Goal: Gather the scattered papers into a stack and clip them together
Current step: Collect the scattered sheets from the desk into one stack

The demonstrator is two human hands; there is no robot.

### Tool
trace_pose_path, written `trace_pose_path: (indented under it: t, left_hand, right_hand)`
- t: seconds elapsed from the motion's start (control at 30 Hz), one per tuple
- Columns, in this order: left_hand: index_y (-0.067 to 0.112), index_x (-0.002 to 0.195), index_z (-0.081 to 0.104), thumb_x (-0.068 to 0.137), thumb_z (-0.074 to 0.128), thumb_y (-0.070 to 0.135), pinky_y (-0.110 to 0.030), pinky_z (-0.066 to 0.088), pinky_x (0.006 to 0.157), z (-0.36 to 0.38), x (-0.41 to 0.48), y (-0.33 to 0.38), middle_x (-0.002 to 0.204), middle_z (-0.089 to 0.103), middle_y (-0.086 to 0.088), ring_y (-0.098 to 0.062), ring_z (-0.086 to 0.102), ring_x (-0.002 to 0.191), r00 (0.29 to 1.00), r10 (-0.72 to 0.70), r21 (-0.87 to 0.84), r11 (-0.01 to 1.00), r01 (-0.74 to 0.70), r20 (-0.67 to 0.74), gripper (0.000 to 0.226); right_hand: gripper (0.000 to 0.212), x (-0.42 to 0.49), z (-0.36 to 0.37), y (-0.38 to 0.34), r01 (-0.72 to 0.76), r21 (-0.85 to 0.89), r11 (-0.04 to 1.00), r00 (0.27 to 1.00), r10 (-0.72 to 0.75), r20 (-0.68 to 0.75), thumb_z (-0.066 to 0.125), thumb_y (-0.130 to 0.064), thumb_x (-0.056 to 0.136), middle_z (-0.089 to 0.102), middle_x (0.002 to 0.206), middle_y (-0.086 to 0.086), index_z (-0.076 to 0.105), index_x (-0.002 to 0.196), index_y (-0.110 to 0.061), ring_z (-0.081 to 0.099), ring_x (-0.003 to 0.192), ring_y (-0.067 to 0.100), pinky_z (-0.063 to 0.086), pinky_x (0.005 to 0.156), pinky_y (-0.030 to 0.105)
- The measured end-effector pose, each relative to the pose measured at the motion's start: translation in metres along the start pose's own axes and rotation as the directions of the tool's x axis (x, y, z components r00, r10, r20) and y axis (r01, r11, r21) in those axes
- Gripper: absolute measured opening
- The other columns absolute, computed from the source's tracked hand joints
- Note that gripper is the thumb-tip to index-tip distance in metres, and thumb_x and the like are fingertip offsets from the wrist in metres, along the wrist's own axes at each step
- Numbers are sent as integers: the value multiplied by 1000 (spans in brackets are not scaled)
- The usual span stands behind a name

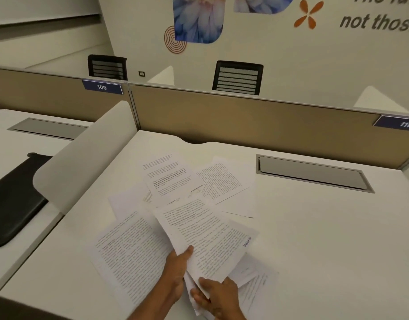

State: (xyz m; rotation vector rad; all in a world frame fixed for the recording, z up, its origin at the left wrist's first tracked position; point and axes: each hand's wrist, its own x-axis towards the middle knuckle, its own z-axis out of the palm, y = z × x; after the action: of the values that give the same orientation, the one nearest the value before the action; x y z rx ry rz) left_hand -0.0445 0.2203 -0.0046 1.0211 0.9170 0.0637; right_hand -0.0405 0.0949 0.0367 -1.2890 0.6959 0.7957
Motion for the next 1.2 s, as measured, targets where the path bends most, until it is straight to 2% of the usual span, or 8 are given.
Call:
trace_pose_path:
  t: [0.13, 0.27, 0.4, 0.6, 0.93, 1.03, 1.1, 1.2]
  left_hand:
    - [8, 133, 63, 98, 60, 6, -49, 52, 103, -16, 5, 8, 127, 72, -15, -33, 68, 115, 998, 61, -55, 997, -60, 14, 35]
    - [16, 123, 65, 98, 59, 2, -43, 49, 103, -38, -7, 19, 117, 73, -8, -28, 67, 109, 993, 113, -74, 991, -114, -21, 29]
    - [16, 120, 65, 97, 60, 2, -36, 51, 91, -51, -17, 22, 112, 72, -5, -24, 67, 101, 991, 128, -31, 991, -129, -51, 28]
    - [11, 140, 57, 98, 61, 4, -54, 50, 105, -75, -16, 8, 129, 68, -15, -37, 64, 116, 984, 90, 90, 993, -77, -151, 42]
    - [14, 145, 53, 100, 56, 1, -57, 47, 107, -106, -6, 19, 131, 67, -15, -38, 63, 117, 990, 69, 65, 996, -62, -120, 47]
    - [15, 140, 57, 100, 55, 0, -56, 48, 105, -113, -2, 25, 124, 70, -11, -36, 65, 114, 996, 56, 38, 998, -54, -73, 43]
    - [17, 134, 58, 99, 56, 0, -50, 52, 98, -117, 0, 28, 119, 72, -9, -33, 66, 110, 998, 49, 10, 999, -49, -37, 39]
    - [14, 136, 59, 95, 61, 1, -54, 51, 101, -121, 6, 33, 129, 70, -16, -38, 65, 117, 1000, 18, -29, 999, -18, -7, 42]
  right_hand:
    - [27, 7, -58, -3, 235, -302, 924, 960, -269, -75, 83, -24, 81, 75, 78, 16, 66, 95, -7, 69, 54, 27, 59, 57, 38]
    - [33, 35, -131, -31, 441, -715, 543, 751, -659, -37, 79, -28, 83, 69, 99, -6, 60, 109, -30, 68, 89, 17, 54, 82, 37]
    - [73, 76, -161, -59, 377, -912, 161, 760, -617, 205, 74, -40, 85, 48, 143, 1, 39, 147, -22, 45, 131, 24, 40, 105, 39]
    - [93, 86, -147, -72, 226, -955, -192, 845, -450, 290, 72, -61, 72, 40, 141, 5, 32, 147, -23, 41, 128, 26, 42, 102, 42]
    - [42, 83, -136, -70, 173, -981, 85, 920, -370, 130, 76, -38, 66, 58, 106, -2, 49, 94, -22, 58, 102, 19, 52, 80, 31]
    - [27, 78, -144, -60, 211, -864, 457, 903, -430, -7, 81, -16, 71, 66, 91, 8, 59, 84, -8, 64, 80, 22, 54, 67, 33]
    - [21, 70, -149, -49, 208, -587, 782, 925, -352, -141, 81, 0, 75, 72, 89, 21, 65, 87, 5, 71, 74, 32, 59, 58, 35]
    - [15, 58, -146, -25, 99, -317, 943, 965, -168, -200, 77, 8, 80, 74, 92, 27, 67, 92, 9, 72, 77, 37, 60, 57, 34]
